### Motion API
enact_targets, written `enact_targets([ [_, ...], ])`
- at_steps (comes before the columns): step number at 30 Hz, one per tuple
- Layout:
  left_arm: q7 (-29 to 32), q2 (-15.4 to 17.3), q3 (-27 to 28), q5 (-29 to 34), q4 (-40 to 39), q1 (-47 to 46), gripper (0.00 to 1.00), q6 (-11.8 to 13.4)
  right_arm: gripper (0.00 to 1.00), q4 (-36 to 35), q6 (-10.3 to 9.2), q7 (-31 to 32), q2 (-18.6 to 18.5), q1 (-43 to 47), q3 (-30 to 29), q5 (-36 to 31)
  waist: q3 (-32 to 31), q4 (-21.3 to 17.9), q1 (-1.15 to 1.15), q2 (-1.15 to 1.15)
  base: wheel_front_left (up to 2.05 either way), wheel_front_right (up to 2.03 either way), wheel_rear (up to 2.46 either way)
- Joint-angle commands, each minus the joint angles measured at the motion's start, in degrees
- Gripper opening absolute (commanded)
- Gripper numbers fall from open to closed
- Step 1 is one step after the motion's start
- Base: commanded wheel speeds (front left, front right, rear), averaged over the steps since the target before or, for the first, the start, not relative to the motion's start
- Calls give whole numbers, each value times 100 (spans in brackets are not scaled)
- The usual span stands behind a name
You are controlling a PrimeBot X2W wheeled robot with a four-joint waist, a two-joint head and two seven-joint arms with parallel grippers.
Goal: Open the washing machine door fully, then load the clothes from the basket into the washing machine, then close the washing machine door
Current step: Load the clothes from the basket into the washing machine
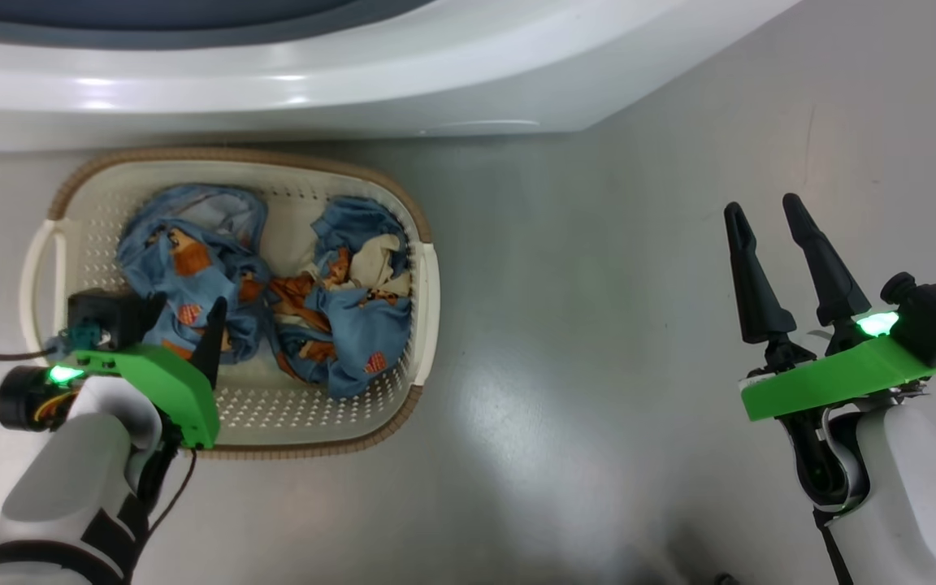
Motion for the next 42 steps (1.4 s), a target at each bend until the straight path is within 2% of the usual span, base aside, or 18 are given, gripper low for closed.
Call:
enact_targets([
  [1, -37, 252, 60, -82, 41, -39, 100, -9, 100, -146, 9, -68, 17, 73, 140, -97, 125, -48, 0, 0, 0, 0, 0],
  [20, -37, 455, -868, -768, 446, -681, 100, -9, 100, -416, 9, -68, 36, -214, 174, -126, 719, -184, 0, 0, 0, 0, 0],
  [36, -37, 588, -1393, -1216, 610, -879, 100, -9, 100, -492, 9, -68, 54, -273, 328, -134, 828, -368, 0, 0, 0, 0, 0],
  [37, -37, 602, -1428, -1247, 633, -894, 93, -9, 100, -499, 9, -68, 52, -276, 339, -135, 833, -380, 0, 0, 0, 0, 0],
  [39, -37, 623, -1473, -1323, 665, -934, 38, -9, 100, -510, 9, -68, 48, -281, 343, -137, 837, -390, 0, 0, 0, 0, 0],
  [41, -37, 644, -1523, -1391, 686, -960, 0, -9, 100, -509, 9, -68, 44, -277, 346, -139, 822, -394, 0, 0, 0, 0, 0],
  [42, -37, 653, -1534, -1431, 688, -971, 0, -9, 100, -504, 9, -68, 43, -274, 345, -140, 809, -393, 0, 0, 0, 0, 0],
])
